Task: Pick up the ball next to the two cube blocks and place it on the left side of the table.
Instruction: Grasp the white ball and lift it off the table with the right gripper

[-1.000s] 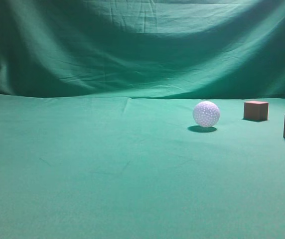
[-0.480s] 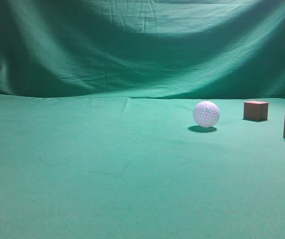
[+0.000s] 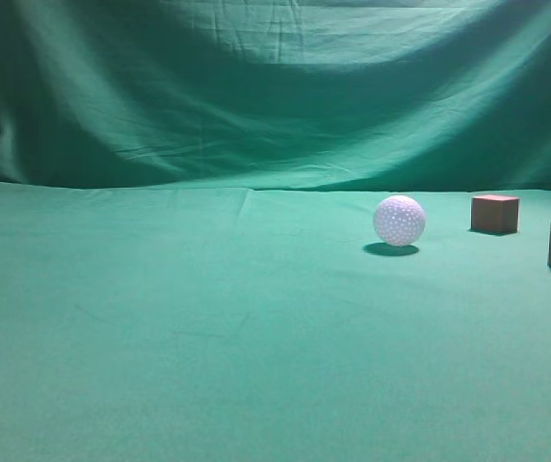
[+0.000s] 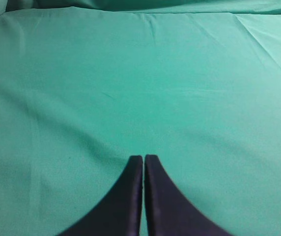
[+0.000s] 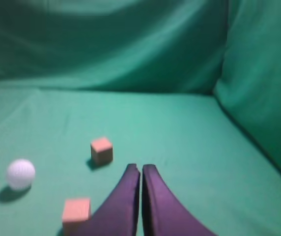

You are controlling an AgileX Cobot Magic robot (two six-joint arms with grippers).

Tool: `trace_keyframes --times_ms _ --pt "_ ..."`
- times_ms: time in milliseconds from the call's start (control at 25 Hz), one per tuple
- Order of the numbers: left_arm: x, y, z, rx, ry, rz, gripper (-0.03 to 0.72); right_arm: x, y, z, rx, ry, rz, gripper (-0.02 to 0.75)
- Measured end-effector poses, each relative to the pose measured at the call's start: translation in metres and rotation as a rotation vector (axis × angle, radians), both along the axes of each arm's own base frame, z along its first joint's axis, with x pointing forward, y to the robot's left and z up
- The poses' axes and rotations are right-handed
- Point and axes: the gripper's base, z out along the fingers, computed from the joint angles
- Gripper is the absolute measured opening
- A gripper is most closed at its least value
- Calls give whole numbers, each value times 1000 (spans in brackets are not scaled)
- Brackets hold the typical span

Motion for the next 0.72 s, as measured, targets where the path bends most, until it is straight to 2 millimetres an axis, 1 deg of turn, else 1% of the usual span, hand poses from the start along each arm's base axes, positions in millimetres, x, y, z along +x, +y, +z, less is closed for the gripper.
trace_keyframes --times_ms 80,160,240,360,480,560,640,720 --pt "0 0 0 0 0 0 0 -3 1 21 28 50 28 0" --pt "0 0 0 0 0 0 0 0 3 39 22 143 43 0" --pt "0 0 0 0 0 0 0 8 5 54 5 270 55 0" --pt "0 0 0 0 0 0 0 31 10 65 -21 507 72 0" --pt "0 0 0 0 0 0 0 61 15 67 -36 765 91 0" --pt "0 0 0 0 0 0 0 79 20 66 -62 897 123 0" --pt "0 0 0 0 0 0 0 97 27 68 -129 979 191 0" --pt "0 0 0 0 0 0 0 116 37 66 -248 1033 314 0"
